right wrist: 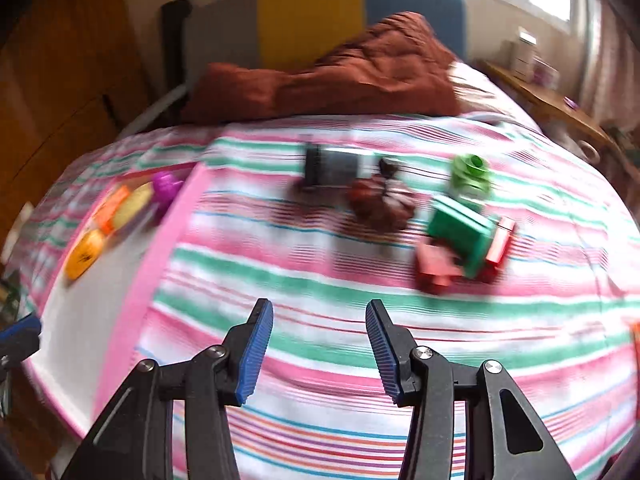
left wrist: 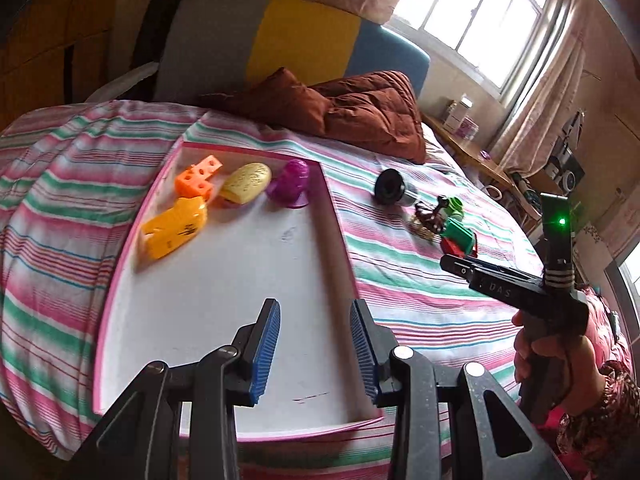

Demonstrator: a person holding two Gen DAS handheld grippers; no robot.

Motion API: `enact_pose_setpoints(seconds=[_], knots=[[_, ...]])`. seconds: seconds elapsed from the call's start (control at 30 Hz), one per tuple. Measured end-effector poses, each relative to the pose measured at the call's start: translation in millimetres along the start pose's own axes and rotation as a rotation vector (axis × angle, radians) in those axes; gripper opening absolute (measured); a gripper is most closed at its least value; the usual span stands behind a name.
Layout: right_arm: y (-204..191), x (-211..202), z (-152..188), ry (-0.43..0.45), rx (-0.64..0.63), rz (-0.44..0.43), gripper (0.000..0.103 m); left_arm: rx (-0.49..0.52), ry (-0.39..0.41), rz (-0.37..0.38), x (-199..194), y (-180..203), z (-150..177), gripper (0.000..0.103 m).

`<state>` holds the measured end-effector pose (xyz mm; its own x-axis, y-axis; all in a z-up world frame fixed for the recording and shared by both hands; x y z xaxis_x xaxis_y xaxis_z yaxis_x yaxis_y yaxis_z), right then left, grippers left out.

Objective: Organize rigid objects
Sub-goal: 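Move the right tool to the green cup-shaped holder, then close the right tool on the green holder's rim and lift it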

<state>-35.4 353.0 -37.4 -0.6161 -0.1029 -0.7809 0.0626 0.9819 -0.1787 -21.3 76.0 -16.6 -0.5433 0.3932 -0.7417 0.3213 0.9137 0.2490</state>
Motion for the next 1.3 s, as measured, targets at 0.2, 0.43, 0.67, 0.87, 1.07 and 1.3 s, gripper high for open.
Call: enact_pose_setpoints(seconds=[0.2, 0.43, 0.67, 0.87, 1.07, 1.3], knots=[[69, -10, -8, 0.034, 0.144, 0.068, 0.049, 0.029, -0.016, 0.021, 3, 23, 4, 0.036], [84, 9, -61, 0.032, 0.067, 0.119, 0.046, 0.038, -0.048, 0.032, 6, 42, 13, 0.036], [89, 46, -76, -0.086, -0.01, 0.132, 0.041, 0.049, -0.045, 0.01, 2, 47, 15, 0.036], [98, 33, -54, -0.105, -0.061, 0.147, 0.04, 0.044, -0.057, 0.018, 8, 49, 15, 0.036], [125, 26, -18, -0.148, 0.059, 0.064, 0.029, 0.082, -0.067, 0.035, 12, 62, 21, 0.036], [130, -2, -11, 0.007, 0.133, 0.002, 0.034, 0.076, -0.074, 0.031, 16, 62, 21, 0.036]])
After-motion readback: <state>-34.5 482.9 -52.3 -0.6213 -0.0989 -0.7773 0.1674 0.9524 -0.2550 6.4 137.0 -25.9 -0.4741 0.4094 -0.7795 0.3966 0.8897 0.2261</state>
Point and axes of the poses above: each gripper's, at about its wrist camera, not at the fingertips, and x roughly the way its jaws point, y to its right, z to its underside, the point moved 3 cm from there along x, roughly the way its jaws point, and after that the axes turned 6 degrees about -z, right-handed, at the moved point
